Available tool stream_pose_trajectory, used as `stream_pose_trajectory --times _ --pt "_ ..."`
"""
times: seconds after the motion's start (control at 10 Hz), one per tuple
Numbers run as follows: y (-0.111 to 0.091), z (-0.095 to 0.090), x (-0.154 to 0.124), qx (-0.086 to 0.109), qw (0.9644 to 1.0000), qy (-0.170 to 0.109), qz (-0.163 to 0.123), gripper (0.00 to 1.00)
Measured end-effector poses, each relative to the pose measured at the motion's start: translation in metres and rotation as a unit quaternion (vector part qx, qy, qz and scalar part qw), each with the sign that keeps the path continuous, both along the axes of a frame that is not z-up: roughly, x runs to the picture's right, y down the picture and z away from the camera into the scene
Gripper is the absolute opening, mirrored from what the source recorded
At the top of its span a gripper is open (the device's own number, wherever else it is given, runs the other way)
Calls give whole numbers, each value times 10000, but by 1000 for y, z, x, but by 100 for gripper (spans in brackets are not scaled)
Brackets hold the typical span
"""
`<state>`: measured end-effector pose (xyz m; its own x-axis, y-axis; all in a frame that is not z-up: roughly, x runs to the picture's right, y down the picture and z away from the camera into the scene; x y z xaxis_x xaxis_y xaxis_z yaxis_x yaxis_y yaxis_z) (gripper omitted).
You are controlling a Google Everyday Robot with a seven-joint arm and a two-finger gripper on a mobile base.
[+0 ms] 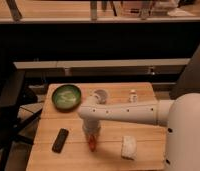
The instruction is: Drag the pepper across the table
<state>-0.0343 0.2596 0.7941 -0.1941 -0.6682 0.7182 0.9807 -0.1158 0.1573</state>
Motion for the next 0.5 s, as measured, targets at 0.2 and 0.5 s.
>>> stream_pose_trajectory --times 0.2,0.5 --pt "-6 5 4 7 10000 14 64 2" --pt "-24 14 30 8 9999 29 129 2"
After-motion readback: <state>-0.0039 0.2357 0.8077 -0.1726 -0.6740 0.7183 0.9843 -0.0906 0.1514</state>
